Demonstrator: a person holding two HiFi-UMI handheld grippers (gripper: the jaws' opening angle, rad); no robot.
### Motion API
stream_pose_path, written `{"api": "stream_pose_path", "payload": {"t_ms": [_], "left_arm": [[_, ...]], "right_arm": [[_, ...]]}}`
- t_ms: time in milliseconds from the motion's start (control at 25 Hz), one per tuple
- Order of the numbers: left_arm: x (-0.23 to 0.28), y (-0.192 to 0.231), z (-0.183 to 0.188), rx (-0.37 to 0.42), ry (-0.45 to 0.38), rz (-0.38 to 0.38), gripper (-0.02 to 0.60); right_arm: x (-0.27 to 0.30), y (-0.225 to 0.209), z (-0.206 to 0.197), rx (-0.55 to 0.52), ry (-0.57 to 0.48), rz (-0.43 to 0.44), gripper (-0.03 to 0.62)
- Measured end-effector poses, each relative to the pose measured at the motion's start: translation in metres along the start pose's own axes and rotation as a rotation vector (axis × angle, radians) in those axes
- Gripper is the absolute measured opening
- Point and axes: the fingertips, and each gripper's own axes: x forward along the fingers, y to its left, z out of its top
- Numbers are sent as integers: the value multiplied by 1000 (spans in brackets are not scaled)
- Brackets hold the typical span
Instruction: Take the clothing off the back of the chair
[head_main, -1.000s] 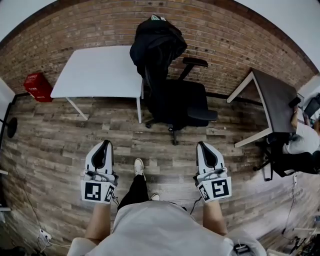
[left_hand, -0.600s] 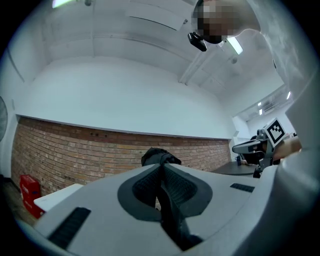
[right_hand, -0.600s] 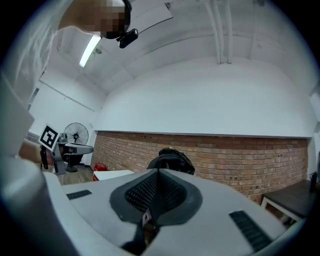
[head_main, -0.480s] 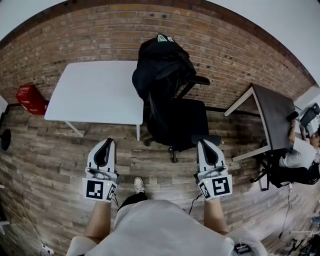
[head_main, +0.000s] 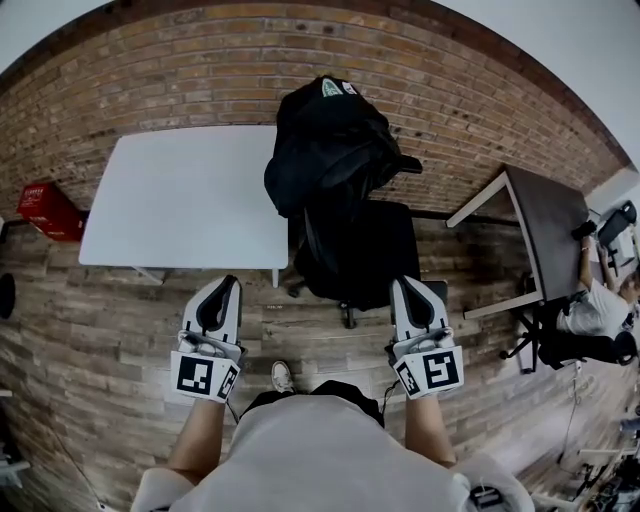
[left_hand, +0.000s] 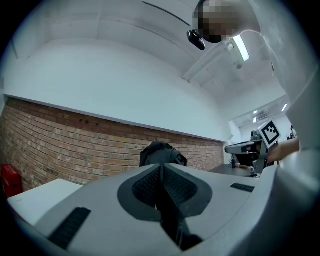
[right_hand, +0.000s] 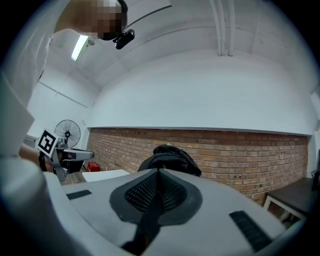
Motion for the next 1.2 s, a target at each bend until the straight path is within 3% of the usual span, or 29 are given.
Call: {"api": "stream_pose_path", "payload": {"t_ms": [280,840,1080,1200], "left_arm": [[38,-9,-2,16,13,-19,38],[84,-9,23,92,-23,124,38],[87,1,26,101,-15,167,38],[87,3,24,98,-10,179,38]], "right_arm": [[16,-29,-9,12,-4,-11,20],[66,-89,-6,-50,-48,110,21],[88,-94,-7,-132,-21,161,21],[103,-94,-2,-235,11,193,21]]}}
